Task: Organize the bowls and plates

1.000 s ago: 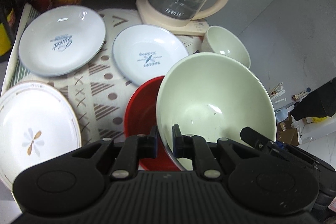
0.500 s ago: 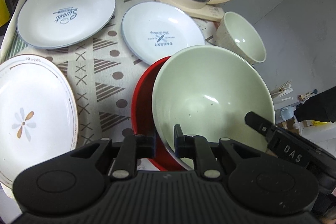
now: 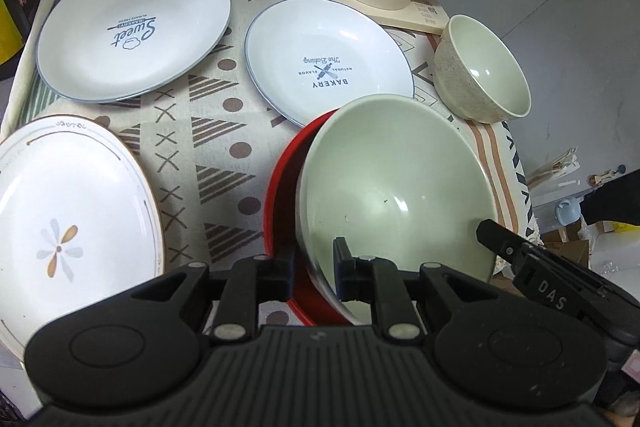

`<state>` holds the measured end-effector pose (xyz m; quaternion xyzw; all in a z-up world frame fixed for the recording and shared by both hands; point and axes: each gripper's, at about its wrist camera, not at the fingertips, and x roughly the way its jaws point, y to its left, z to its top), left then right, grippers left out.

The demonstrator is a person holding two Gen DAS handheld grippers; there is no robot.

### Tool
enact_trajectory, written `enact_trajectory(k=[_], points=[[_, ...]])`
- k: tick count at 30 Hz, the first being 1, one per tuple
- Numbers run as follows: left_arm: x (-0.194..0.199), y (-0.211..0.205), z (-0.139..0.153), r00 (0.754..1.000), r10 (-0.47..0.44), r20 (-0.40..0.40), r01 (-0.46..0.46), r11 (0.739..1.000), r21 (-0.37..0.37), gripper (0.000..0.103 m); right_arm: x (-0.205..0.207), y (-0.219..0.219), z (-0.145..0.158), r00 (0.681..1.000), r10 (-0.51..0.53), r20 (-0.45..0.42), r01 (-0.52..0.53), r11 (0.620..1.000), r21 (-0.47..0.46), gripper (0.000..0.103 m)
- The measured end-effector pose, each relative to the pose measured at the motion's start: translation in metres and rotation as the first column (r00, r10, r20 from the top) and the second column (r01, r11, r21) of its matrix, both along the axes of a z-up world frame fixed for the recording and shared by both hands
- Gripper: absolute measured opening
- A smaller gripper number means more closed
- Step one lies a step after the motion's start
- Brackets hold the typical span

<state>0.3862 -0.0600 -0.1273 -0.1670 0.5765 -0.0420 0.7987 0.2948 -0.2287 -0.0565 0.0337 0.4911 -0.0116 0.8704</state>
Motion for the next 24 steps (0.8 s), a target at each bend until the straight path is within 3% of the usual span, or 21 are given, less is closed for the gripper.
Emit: enact_trajectory(k=[3,7,15,18,20,23,24], points=[[0.001,0.004,0.005,1.000,0.008,-0.004,-0.008,1.000,-0.008,0.016,-0.001,-0.001,-0.002,1.000,-0.005,0.003,0.005,1.000,0.007,0.004],[-0.002,0.012,0.021,0.998,0.025,0.060,-0.025,1.000,0.000,0.016,0.000,-0.002,-0.002,1.000,-0.004,0.008,0.004,1.000,0.011,0.003],[0.007,0.013,0.028,0.997,0.020,0.076,-0.021,1.000,0.022,0.016,0.003,-0.004,0.001,1.000,-0.007,0.004,0.007,1.000,0.021,0.005],[0.011,0.006,0.029,0.997,0.006,0.082,-0.009,0.999,0.040,0.025,0.004,-0.011,0.008,0.999,-0.025,0.025,0.023,0.998,0.065,0.007],[0.013,0.002,0.029,0.996,0.002,0.090,-0.006,0.999,0.045,0.032,0.007,-0.017,0.012,0.999,-0.039,0.030,0.037,0.997,0.067,0.012],[0.019,-0.007,0.030,0.995,-0.015,0.097,0.010,0.998,0.057,0.042,0.010,-0.028,0.017,0.997,-0.060,0.049,0.056,0.995,0.085,0.038],[0.021,-0.009,0.030,0.995,-0.021,0.102,0.015,0.998,0.057,0.045,0.011,-0.031,0.019,0.996,-0.065,0.064,0.059,0.994,0.092,0.053]])
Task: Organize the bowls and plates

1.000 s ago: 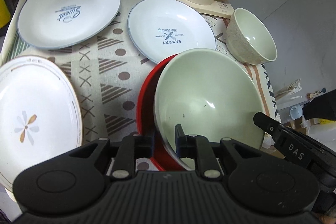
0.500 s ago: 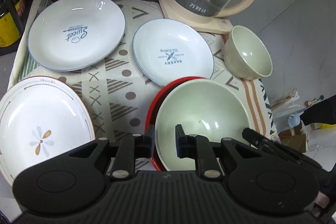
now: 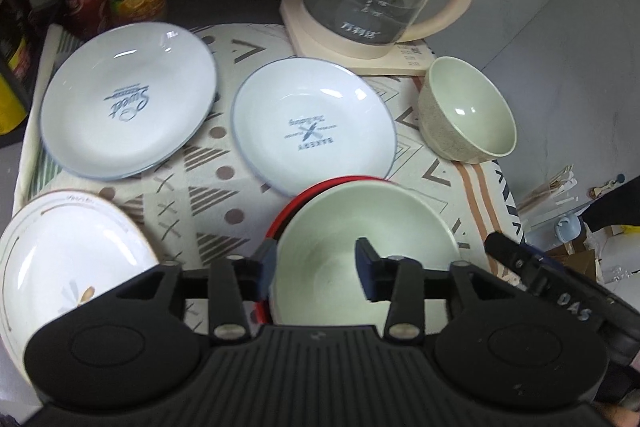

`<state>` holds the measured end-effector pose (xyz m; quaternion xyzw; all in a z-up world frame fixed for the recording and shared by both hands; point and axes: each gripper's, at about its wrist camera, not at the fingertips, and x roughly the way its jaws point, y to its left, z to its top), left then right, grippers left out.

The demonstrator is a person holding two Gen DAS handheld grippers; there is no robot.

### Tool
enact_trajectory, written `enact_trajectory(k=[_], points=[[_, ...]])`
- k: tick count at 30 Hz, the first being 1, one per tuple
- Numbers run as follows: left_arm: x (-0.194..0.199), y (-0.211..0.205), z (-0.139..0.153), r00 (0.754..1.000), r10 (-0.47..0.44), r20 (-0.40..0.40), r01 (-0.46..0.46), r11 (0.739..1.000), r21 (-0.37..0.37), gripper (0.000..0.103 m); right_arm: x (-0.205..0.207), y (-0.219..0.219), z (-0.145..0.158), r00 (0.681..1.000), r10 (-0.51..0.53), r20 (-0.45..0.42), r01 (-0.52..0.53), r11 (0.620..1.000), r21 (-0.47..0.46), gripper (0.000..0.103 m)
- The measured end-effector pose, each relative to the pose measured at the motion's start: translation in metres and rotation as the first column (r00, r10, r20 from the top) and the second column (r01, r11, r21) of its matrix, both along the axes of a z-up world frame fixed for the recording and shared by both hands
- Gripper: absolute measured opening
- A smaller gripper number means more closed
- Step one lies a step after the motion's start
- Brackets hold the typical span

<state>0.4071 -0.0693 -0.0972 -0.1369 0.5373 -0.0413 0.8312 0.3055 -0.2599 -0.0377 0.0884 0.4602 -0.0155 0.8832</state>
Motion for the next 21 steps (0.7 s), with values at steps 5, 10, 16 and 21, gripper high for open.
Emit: enact_trajectory(k=[5,10,16,21], points=[[0.015,-0.015,0.001,1.000,-0.015,0.010,0.015,1.000,0.006,0.051,0.008,-0.018,0.005,0.999,-0.042,0.035,0.041,0.999,0.017,0.061],[0.034,-0.033,0.002,0.999,-0.040,0.021,0.040,0.999,0.002,0.053,0.017,-0.038,0.003,0.995,-0.089,0.036,0.088,0.996,0.035,0.069],[0.061,-0.056,-0.001,0.998,-0.061,0.025,0.061,0.998,0.002,0.053,0.032,-0.057,0.003,0.993,-0.111,0.050,0.110,0.993,0.032,0.072],[0.085,-0.073,-0.007,0.998,-0.058,0.024,0.058,0.998,-0.001,0.053,0.050,-0.073,-0.001,0.992,-0.118,0.053,0.116,0.993,0.034,0.072]])
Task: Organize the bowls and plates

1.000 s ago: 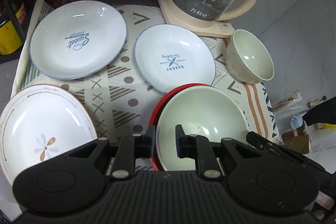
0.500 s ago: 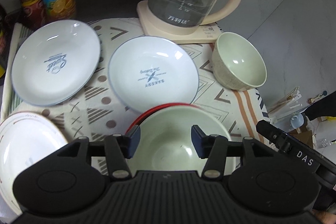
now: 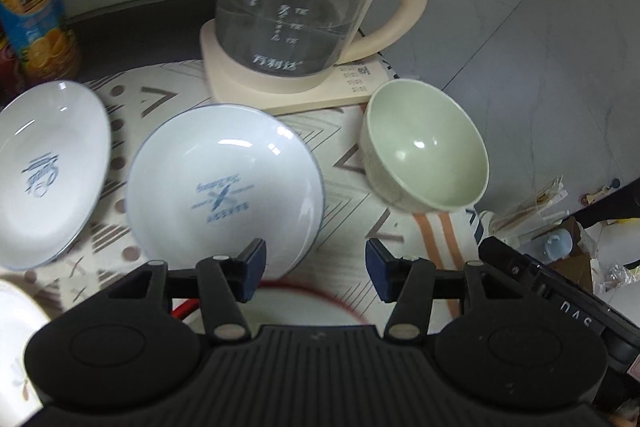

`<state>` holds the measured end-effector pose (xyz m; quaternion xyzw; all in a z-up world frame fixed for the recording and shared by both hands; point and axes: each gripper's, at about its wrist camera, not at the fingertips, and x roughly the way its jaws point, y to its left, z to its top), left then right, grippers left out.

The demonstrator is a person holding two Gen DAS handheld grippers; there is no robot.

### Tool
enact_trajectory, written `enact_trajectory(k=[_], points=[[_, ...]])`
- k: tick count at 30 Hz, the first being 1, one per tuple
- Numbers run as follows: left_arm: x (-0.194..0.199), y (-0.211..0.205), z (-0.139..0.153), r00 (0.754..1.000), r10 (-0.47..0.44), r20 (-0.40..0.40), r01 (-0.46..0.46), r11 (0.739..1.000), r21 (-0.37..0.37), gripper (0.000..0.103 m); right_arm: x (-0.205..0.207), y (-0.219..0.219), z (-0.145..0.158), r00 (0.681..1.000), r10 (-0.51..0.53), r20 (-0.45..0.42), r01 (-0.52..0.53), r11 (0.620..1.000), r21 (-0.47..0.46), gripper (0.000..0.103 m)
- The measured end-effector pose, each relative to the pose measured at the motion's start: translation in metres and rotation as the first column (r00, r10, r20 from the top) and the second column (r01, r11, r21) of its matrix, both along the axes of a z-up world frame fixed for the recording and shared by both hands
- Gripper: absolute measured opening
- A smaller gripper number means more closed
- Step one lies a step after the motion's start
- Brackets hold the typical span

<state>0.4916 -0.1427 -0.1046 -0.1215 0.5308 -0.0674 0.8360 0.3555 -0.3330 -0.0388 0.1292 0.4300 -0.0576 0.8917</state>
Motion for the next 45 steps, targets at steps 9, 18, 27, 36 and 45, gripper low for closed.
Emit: enact_trajectory(k=[9,18,27,36,45], points=[[0.046,-0.026,-0.017,1.000,0.011,0.000,-0.011,1.000,0.007,0.053,0.039,-0.022,-0.017,1.000,0.000,-0.027,0.000,1.000,0.021,0.068],[0.082,-0.052,-0.042,1.000,0.005,-0.028,-0.005,1.000,0.000,0.051,0.076,-0.037,-0.044,0.997,-0.003,-0.080,0.008,0.998,0.060,0.050],[0.099,-0.072,-0.063,0.999,-0.001,-0.052,0.003,1.000,0.031,0.027,0.092,-0.045,-0.063,0.991,-0.014,-0.129,0.024,0.997,0.076,0.030],[0.092,-0.076,-0.061,0.999,-0.019,-0.040,0.020,0.999,0.026,0.015,0.091,-0.046,-0.061,0.993,0.010,-0.118,-0.004,0.998,0.057,0.025],[0.071,-0.066,-0.037,1.000,-0.021,-0.010,0.021,1.000,0.015,0.015,0.075,-0.036,-0.042,0.997,-0.005,-0.081,0.008,0.999,0.036,0.024]])
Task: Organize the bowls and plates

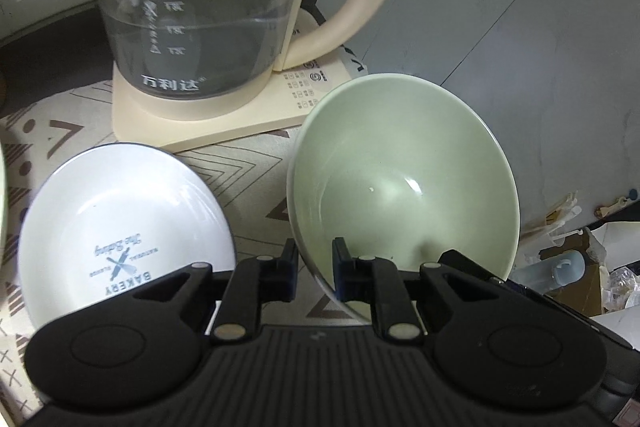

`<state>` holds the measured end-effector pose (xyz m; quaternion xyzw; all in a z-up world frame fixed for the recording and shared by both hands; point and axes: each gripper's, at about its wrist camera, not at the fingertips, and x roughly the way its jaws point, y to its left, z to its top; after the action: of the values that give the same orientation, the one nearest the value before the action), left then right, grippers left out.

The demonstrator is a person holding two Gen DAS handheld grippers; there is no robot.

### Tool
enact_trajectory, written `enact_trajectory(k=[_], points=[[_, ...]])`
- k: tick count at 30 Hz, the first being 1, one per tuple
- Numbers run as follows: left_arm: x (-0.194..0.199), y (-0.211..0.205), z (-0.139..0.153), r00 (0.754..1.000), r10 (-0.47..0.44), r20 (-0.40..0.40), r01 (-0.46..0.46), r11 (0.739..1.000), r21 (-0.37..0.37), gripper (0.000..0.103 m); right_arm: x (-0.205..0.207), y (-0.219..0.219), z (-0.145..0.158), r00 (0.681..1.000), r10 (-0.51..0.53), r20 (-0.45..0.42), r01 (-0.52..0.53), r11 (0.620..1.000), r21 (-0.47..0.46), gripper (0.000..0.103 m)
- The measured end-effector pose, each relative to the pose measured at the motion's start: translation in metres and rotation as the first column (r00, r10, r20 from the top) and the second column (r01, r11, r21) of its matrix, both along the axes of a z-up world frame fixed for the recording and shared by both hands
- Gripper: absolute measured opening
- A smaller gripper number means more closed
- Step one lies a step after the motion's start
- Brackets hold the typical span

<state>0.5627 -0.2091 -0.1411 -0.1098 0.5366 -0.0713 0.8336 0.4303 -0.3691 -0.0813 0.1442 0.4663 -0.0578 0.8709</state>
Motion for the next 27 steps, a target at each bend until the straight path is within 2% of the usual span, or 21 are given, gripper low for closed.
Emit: enact_trajectory(k=[7,27], points=[[-0.025,0.014,0.026,0.999,0.003,0.039,-0.003,1.000,-0.003,0.015,-0.019,0.015,0.023,0.999,-0.004,0.047,0.005,1.000,-0.005,0.024],[-0.098,0.055,0.075,0.992,0.020,0.123,-0.015,0.999,-0.039,0.016,-0.079,0.065,0.072,0.990,0.012,0.144,-0.008,0.999,-0.031,0.024]])
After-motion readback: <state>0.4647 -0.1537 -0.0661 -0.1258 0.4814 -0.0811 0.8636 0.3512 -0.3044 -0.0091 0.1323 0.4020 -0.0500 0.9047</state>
